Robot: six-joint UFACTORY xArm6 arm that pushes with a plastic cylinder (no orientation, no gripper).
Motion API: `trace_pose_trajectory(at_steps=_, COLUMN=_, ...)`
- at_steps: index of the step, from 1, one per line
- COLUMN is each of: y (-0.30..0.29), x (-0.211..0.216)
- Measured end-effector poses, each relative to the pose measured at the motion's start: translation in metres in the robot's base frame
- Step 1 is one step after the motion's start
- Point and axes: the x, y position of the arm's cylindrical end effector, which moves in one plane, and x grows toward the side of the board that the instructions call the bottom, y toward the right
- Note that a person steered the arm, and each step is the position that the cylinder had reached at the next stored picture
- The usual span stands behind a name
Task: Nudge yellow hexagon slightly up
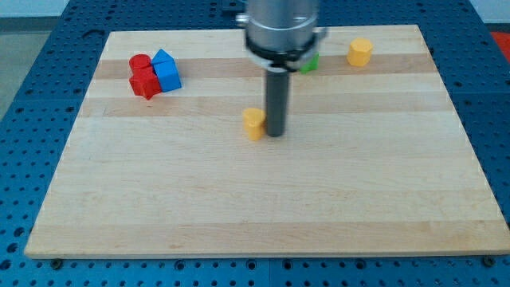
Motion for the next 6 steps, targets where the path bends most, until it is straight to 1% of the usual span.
trace_pose_trajectory(at_steps=1, y=-0.067, x=-0.027)
trace_pose_trajectory(at_steps=2, y=-0.133, x=-0.033)
trace_pose_trajectory(at_steps=3, y=-0.154, x=-0.033)
trace_pose_trajectory(at_steps=4, y=-0.068, x=-0.043)
trace_pose_trajectory(at_steps=5, y=0.031, x=-0.063)
trace_pose_trajectory(at_steps=6, y=0.121, x=-0.104)
